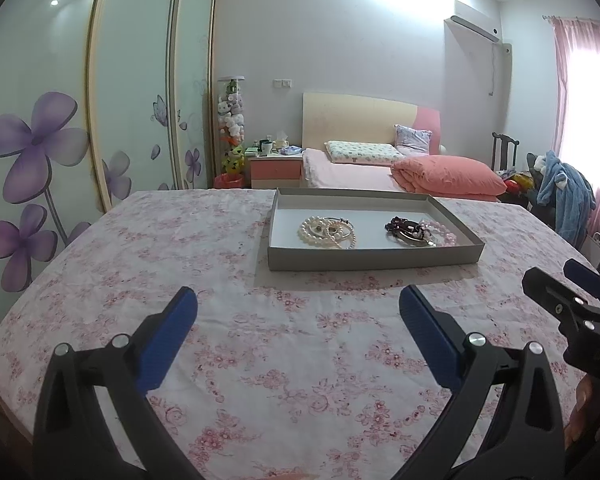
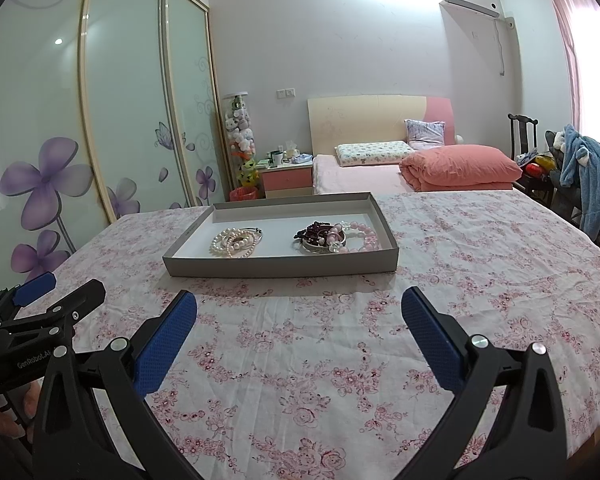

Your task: Organize jewelry

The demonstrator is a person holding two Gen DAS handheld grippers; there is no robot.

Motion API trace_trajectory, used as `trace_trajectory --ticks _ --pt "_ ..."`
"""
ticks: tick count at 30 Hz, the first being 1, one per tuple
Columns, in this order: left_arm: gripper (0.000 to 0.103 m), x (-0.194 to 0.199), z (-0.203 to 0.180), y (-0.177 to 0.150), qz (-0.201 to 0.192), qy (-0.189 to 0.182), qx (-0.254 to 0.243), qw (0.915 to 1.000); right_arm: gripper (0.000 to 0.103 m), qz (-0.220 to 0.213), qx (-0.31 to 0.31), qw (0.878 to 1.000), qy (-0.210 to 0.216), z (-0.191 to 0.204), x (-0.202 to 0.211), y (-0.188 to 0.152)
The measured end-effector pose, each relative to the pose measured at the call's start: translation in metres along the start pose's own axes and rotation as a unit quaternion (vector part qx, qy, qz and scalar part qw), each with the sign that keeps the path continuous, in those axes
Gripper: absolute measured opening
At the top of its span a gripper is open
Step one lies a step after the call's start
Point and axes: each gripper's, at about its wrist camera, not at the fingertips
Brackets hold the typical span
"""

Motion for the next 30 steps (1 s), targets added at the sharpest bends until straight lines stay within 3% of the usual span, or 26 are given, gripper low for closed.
trace_trajectory --ticks 30 --pt "0.099 -0.0038 -0.0033 0.0019 0.006 -0.003 -0.003 1.0000 0.101 0.003 -0.001 1.000 -0.001 -0.0003 -0.0010 -0.0005"
Point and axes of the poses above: each gripper's, at about its wrist camera, not at the fingertips, and x roughly against the way its jaws point, z to its left, y to its top, and after that the axes turned 14 degrees about -x, right-handed
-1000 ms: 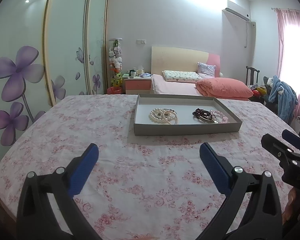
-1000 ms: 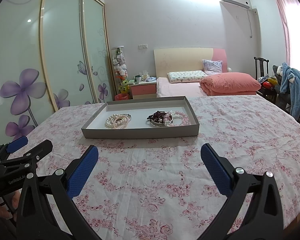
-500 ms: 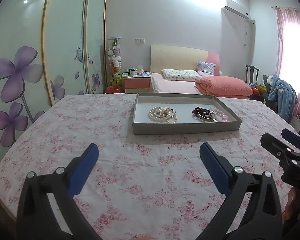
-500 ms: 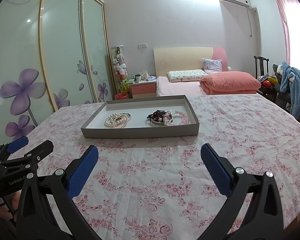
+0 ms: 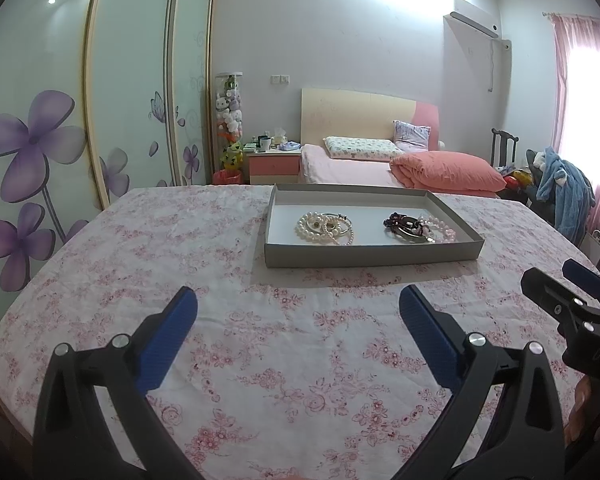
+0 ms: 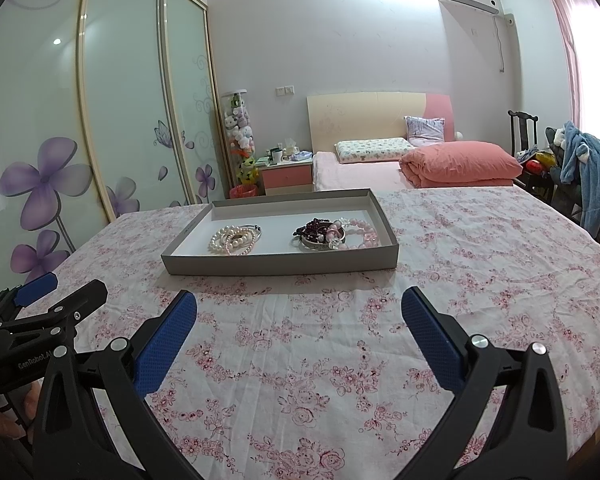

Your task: Organize jewelry

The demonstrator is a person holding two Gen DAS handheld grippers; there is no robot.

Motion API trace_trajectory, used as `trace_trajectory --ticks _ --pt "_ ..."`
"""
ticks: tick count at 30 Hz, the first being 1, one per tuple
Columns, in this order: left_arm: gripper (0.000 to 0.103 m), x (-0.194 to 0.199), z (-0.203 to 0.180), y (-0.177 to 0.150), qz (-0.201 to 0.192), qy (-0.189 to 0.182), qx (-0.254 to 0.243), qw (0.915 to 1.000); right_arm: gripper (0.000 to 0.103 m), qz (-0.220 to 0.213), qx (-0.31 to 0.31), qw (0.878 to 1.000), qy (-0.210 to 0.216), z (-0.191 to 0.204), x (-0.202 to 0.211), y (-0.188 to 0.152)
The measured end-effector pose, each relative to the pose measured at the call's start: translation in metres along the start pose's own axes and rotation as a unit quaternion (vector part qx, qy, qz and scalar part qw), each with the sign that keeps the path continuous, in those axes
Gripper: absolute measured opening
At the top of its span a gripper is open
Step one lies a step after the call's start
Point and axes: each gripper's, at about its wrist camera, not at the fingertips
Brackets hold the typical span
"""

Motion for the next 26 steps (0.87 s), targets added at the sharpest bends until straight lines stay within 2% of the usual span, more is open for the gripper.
trace_trajectory --ticks 26 --pt "0.099 0.0012 -0.0014 -0.0008 -0.001 -0.002 0.001 1.0000 0.101 0.002 -0.001 1.000 -0.001 -0.0015 -0.0008 -0.0038"
Point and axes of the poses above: each gripper's, at about its wrist camera, not at the fingertips, and x roughly against the way its jaws point, z to its left, y to its top, and after that the axes turned 14 degrees about -x, right-handed
